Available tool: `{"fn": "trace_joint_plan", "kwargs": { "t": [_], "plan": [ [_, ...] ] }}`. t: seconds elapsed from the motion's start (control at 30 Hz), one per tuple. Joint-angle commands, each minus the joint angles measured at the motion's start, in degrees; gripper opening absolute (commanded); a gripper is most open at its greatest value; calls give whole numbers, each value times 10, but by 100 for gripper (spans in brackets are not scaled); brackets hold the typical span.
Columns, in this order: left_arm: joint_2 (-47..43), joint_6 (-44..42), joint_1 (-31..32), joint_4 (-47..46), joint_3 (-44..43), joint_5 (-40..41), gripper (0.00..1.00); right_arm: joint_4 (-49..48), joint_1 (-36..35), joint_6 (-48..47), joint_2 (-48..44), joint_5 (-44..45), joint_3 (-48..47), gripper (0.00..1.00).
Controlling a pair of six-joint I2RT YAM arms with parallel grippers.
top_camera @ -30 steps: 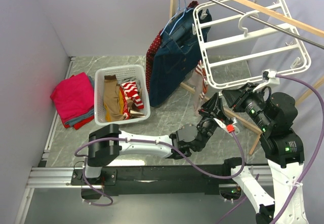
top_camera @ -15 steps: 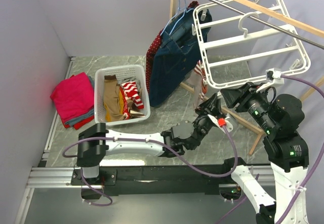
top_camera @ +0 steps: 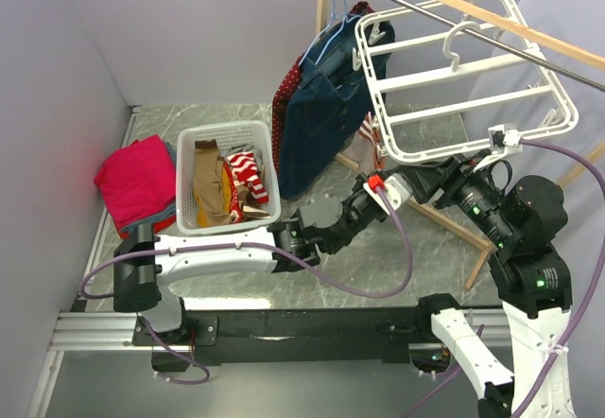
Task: Clip the socks to the hanger
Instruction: Open the clamp at the hanger.
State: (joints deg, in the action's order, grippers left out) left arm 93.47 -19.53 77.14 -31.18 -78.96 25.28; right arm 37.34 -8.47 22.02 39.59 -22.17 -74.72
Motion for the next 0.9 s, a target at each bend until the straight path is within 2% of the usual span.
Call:
{"fn": "trace_joint_plan", "kwargs": {
  "t": [0.0, 0.33, 0.5, 0.63, 0.87],
  "plan": [
    [-23, 70, -9, 27, 0, -50, 16, -58, 1, 1, -7, -27, 20, 65],
    [-29, 91, -14, 28, 0, -62, 18, -72, 2, 8, -1, -4, 30, 66],
    [-33, 96, -16, 28, 4, -59, 18, -28, 3, -1, -8, 97, 17, 67],
    [-33, 102, -21, 31, 4, -61, 18, 2, 2, -15, -16, 130, 7, 68],
    [-40, 114, -24, 31, 6, -72, 18, -27, 3, -4, -7, 73, 26, 66]
  ]
}}
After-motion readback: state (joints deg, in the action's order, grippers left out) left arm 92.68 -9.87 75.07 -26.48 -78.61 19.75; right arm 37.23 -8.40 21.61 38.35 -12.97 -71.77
